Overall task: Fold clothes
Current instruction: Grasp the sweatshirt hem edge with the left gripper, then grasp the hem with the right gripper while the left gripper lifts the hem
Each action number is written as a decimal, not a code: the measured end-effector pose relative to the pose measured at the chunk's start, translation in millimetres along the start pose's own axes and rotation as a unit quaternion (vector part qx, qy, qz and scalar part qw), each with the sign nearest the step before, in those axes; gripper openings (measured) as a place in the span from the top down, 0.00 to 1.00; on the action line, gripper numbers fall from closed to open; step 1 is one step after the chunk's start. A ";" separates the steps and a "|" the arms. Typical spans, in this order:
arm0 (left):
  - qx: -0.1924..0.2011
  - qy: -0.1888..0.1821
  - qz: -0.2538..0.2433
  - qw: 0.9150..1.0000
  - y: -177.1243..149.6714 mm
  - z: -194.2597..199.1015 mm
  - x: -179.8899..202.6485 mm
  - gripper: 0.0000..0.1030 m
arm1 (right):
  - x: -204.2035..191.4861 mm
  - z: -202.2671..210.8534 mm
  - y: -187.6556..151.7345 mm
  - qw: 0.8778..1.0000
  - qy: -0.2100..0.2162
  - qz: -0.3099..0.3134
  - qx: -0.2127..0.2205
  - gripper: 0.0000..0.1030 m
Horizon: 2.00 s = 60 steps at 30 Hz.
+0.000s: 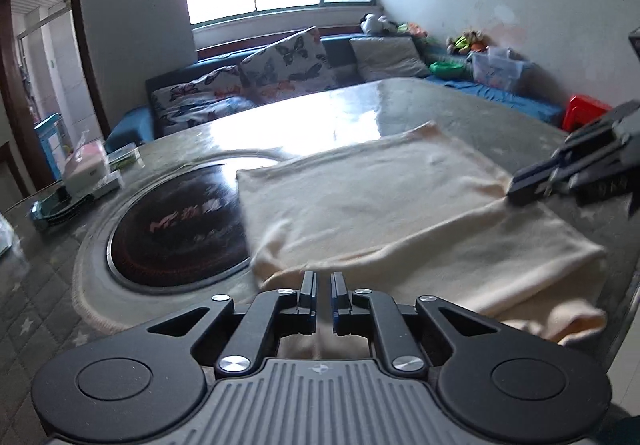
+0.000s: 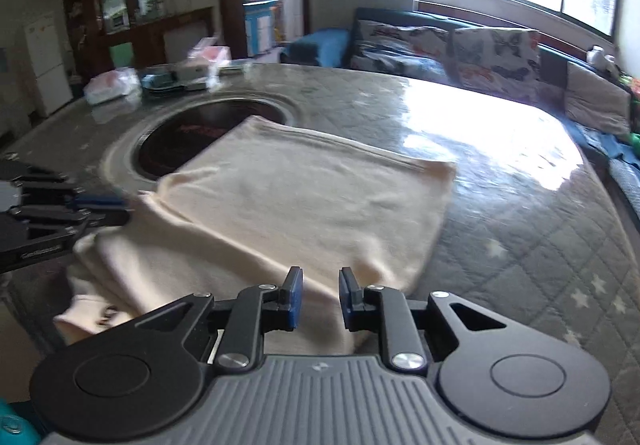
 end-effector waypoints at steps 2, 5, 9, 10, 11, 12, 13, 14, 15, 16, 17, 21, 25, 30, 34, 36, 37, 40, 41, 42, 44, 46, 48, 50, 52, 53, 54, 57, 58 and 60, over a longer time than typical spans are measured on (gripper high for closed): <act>0.002 -0.008 0.001 1.000 3.4 -3.3 4.0 0.91 | -13.9 -6.5 -1.1 1.000 0.016 0.018 -0.009 0.82; -0.017 0.001 0.004 1.000 -2.2 -16.5 0.7 0.91 | -33.3 -15.6 -5.0 0.998 0.037 0.041 -0.024 0.82; -0.008 -0.008 -0.009 1.000 -4.9 -4.1 -2.0 0.91 | -51.2 -17.5 -11.7 0.996 0.052 0.068 -0.037 0.82; -0.004 -0.007 -0.018 1.000 -6.2 0.7 -2.3 0.90 | -52.6 -14.4 -12.4 0.995 0.053 0.072 -0.037 0.81; 0.000 -0.008 -0.027 1.000 -7.9 5.7 -2.7 0.90 | -53.8 -11.0 -13.1 0.995 0.053 0.076 -0.036 0.81; 0.003 -0.012 -0.034 0.999 -10.3 11.3 -3.0 0.90 | -54.3 -7.1 -13.9 0.995 0.053 0.079 -0.035 0.81; 0.005 -0.015 -0.042 0.999 -12.8 16.9 -3.2 0.90 | -54.2 -3.8 -15.1 0.995 0.051 0.081 -0.036 0.81; 0.008 -0.019 -0.050 0.999 -15.6 22.6 -3.4 0.89 | -53.9 -0.8 -16.3 0.995 0.049 0.083 -0.036 0.81; 0.010 -0.023 -0.059 0.998 -19.3 28.6 -3.2 0.88 | -53.9 0.9 -19.3 0.995 0.051 0.082 -0.041 0.81; 0.012 -0.027 -0.070 0.997 -23.1 34.6 -2.7 0.84 | -54.0 2.3 -22.6 0.994 0.053 0.081 -0.045 0.81; 0.014 -0.033 -0.083 0.996 -27.5 40.6 -1.4 0.77 | -54.3 2.0 -27.0 0.994 0.054 0.082 -0.052 0.81; 0.030 -0.043 -0.147 0.988 -44.8 62.7 7.8 0.63 | -55.3 4.4 -37.2 0.993 0.052 0.087 -0.060 0.81; 0.043 -0.060 -0.195 0.978 -58.3 69.3 23.4 0.63 | -52.3 8.5 -37.5 0.994 0.051 0.080 -0.056 0.81; 0.062 -0.064 -0.230 0.969 -62.7 62.9 44.0 0.63 | -48.3 13.7 -37.5 0.995 0.050 0.070 -0.051 0.81; 0.076 -0.074 -0.235 0.966 -59.0 57.6 54.7 0.64 | -48.3 21.9 -36.2 0.995 0.045 0.079 -0.049 0.74; 0.078 -0.079 -0.230 0.967 -56.8 54.5 58.0 0.71 | -49.0 26.0 -36.4 0.994 0.040 0.088 -0.050 0.72; 0.077 -0.080 -0.225 0.968 -55.4 53.0 58.4 0.77 | -49.9 29.2 -37.8 0.993 0.036 0.097 -0.052 0.71; 0.079 -0.085 -0.200 0.973 -47.6 52.2 55.8 0.86 | -52.2 38.4 -42.5 0.991 0.031 0.121 -0.057 0.67; 0.079 -0.084 -0.191 0.975 -43.3 51.3 53.7 0.87 | -53.3 41.6 -44.8 0.989 0.031 0.130 -0.059 0.65; 0.078 -0.084 -0.182 0.977 -39.0 50.5 51.5 0.87 | -54.4 44.8 -47.1 0.988 0.031 0.139 -0.062 0.63; 0.077 -0.084 -0.163 0.980 -30.5 48.4 47.5 0.88 | -58.1 50.2 -52.6 0.984 0.035 0.160 -0.067 0.62; 0.074 -0.086 -0.146 0.983 -21.8 43.8 44.9 0.88 | -63.9 52.2 -57.8 0.980 0.040 0.184 -0.068 0.56; 0.071 -0.087 -0.131 0.985 -13.3 39.3 42.6 0.88 | -70.3 51.5 -62.6 0.975 0.043 0.208 -0.066 0.51; 0.069 -0.090 -0.121 0.986 -7.3 35.7 41.1 0.88 | -76.0 46.1 -65.4 0.971 0.039 0.228 -0.060 0.51; 0.067 -0.091 -0.117 0.987 -4.7 34.0 39.5 0.88 | -79.3 38.4 -65.5 0.968 0.030 0.243 -0.050 0.51; 0.066 -0.091 -0.116 0.987 -3.4 33.1 38.9 0.88 | -79.7 33.6 -64.6 0.968 0.026 0.247 -0.046 0.51; 0.065 -0.091 -0.115 0.987 -3.0 32.5 37.9 0.88 | -79.9 28.8 -63.6 0.967 0.022 0.251 -0.041 0.51; 0.061 -0.091 -0.117 0.987 -6.5 33.9 37.0 0.88 | -77.8 16.3 -60.6 0.967 0.019 0.250 -0.039 0.61; 0.062 -0.089 -0.120 0.987 -9.4 36.0 37.4 0.87 | -77.1 14.0 -59.2 0.967 0.020 0.249 -0.040 0.69; 0.062 -0.085 -0.129 0.986 -17.0 39.9 37.6 0.85 | -74.6 10.2 -55.4 0.969 0.020 0.242 -0.045 0.85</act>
Point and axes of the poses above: each gripper's, at about its wrist camera, not at the fingertips, and z roughly against the way its jaws point, x to its right, y to its top, the point moved 8 cm from there along -z, roughly the way its jaws point, and after that the axes turned 8 degrees about y, right-handed, at the moved point
